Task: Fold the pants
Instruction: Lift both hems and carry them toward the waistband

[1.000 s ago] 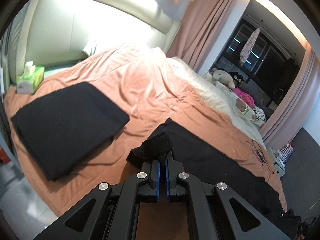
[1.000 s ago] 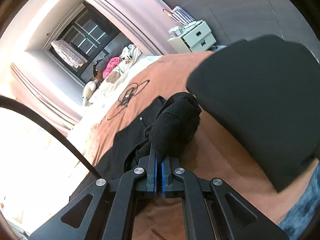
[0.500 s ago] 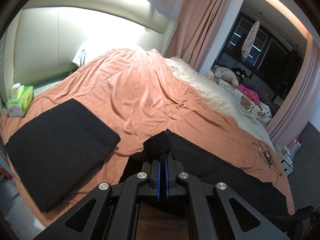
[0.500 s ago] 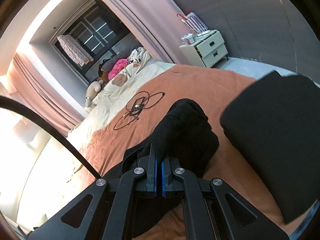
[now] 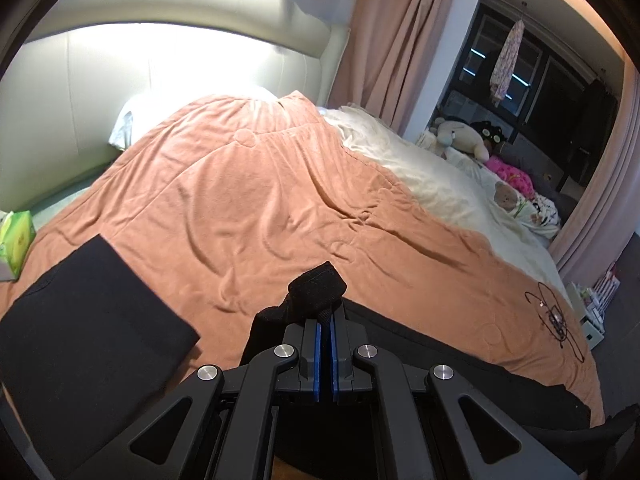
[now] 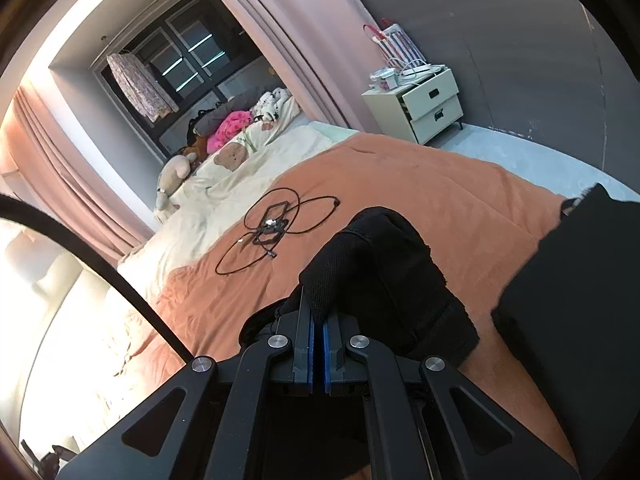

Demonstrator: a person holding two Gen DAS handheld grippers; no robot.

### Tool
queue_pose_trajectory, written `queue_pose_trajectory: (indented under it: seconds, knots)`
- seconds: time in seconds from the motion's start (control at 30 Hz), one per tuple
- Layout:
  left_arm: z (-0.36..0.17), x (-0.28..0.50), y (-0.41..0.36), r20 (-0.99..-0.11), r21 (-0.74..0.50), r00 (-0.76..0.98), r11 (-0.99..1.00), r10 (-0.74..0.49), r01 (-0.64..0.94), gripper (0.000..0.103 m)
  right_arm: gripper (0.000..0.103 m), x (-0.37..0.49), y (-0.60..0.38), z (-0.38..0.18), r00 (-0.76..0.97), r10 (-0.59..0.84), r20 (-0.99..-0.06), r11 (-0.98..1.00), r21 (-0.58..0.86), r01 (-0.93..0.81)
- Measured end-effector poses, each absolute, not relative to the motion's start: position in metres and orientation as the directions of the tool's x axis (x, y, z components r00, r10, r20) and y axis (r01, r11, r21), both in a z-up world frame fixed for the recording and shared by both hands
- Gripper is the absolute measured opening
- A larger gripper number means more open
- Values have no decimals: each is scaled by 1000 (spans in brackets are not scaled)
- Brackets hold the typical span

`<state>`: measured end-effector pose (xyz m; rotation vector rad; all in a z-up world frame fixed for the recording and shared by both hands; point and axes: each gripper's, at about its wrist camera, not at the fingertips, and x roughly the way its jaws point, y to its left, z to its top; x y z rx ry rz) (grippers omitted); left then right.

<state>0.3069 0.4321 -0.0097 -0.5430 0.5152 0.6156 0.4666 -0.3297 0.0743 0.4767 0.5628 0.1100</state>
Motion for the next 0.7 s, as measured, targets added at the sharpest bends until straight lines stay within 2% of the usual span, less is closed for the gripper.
queue_pose_trajectory:
  seconds: [0.17,0.57,0.7]
  knots:
    - [-22,354,444,-639,-254,654,691,405,-676,4,0,504,-310,72,830,204,-520,902,428,47]
    - [-98,438,476,-753,-183,526,642,394,-744,4,0,602,-260,47,784,127,-607,935,337,110]
    - [-123,464,483,-787,-107,468,657,403,-746,4,0,627,-243,35,765,97,-637,949,291,121]
